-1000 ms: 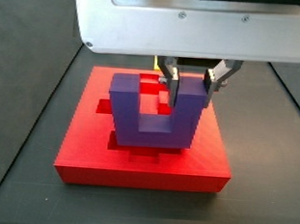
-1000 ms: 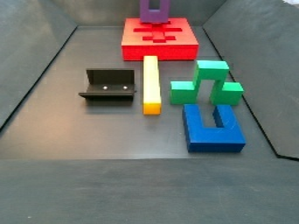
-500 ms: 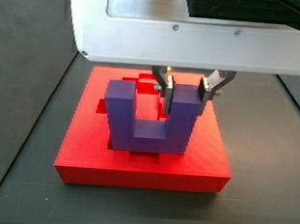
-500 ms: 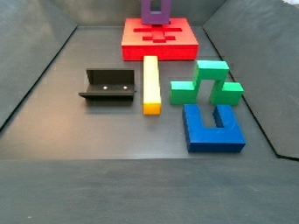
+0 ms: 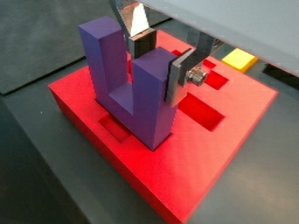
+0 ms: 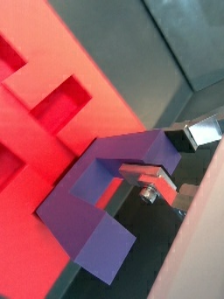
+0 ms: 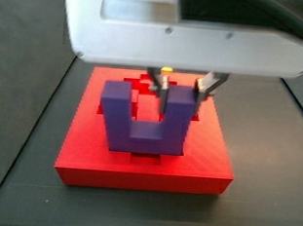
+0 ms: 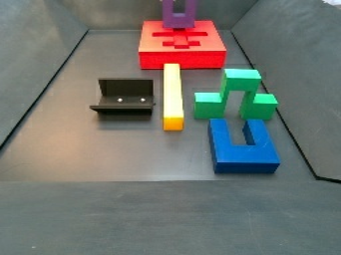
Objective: Pick up the purple object. Move up. Move to above the board. Insert the purple object.
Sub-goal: Insert the purple object.
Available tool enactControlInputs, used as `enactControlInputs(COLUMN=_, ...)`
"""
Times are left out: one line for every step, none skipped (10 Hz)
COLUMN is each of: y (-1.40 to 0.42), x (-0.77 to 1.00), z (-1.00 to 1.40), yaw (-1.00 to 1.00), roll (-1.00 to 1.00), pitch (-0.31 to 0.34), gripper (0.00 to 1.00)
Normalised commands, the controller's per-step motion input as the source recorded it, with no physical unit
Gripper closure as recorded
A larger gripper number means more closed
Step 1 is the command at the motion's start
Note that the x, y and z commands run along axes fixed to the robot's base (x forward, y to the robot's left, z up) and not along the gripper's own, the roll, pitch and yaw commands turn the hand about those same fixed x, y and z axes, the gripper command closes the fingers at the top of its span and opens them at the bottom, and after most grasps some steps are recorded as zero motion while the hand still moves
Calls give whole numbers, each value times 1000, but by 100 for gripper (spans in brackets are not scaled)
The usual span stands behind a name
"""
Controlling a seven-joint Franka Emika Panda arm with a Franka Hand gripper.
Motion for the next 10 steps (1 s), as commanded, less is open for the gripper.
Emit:
enactControlInputs(y=54, x=-186, z=0, yaw=0, roll=-3, pitch=-16, gripper=100)
enactControlInputs(y=0, x=-117, z=-43, yaw=0, roll=0, pitch=-41, gripper=100)
enactControlInputs(y=0, x=0, z=-271, yaw=0, roll=-30, pitch=-87, gripper=100)
enactControlInputs(y=-51, x=71, z=-517, yaw=0, roll=0, pitch=-59, gripper=100)
enactControlInputs(y=-69, x=111, z=-546, yaw=0, roll=0, pitch=-6, gripper=100)
enactControlInputs(y=-77, x=83, z=-509, yaw=0, roll=20, pitch=0, gripper=100)
enactControlInputs(y=-83, x=31, z=-477, yaw=0, roll=29, pitch=0, gripper=100)
enactControlInputs(y=-83, x=20, z=-409, yaw=0, roll=30, pitch=0, gripper=100)
enactControlInputs(y=-71, x=6, z=-280, yaw=0, roll=7, pitch=0, gripper=100)
enactControlInputs(y=0, x=0, z=0, yaw=0, roll=0, pitch=0, gripper=100)
